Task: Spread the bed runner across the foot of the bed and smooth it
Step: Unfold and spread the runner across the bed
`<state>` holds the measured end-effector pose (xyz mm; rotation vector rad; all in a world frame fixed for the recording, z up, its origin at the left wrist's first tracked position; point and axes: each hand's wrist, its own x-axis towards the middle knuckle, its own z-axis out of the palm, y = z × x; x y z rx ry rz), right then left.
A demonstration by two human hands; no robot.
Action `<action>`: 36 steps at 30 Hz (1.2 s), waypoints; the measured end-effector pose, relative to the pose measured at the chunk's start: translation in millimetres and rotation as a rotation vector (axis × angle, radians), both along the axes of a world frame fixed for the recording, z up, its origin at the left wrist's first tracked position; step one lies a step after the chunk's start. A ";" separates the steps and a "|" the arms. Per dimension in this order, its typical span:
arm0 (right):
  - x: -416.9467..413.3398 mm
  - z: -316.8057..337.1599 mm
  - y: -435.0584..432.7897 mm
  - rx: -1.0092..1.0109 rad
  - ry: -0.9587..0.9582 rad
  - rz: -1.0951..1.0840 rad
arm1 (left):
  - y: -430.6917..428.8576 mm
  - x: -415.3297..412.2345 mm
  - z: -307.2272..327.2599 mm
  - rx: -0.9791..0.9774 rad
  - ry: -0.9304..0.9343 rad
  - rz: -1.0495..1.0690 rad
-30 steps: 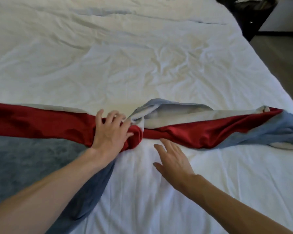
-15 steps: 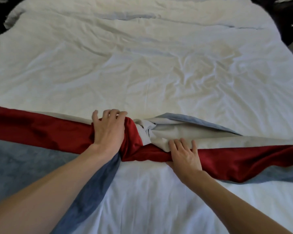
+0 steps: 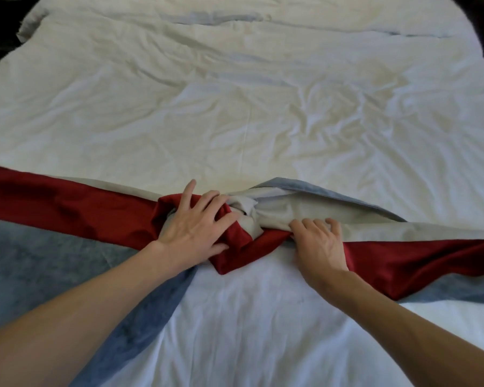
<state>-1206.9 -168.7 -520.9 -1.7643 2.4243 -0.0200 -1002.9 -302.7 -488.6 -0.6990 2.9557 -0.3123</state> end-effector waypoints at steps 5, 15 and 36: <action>-41.7 41.6 2.9 -0.045 0.077 -0.096 | -1.3 -13.5 10.3 -0.053 0.187 0.168; -124.9 59.5 -18.0 -0.158 0.271 -0.343 | 9.4 -90.9 13.1 0.033 0.514 0.499; -168.7 28.6 -115.5 -0.164 0.382 -0.198 | -50.4 -98.8 -45.6 0.022 0.106 0.452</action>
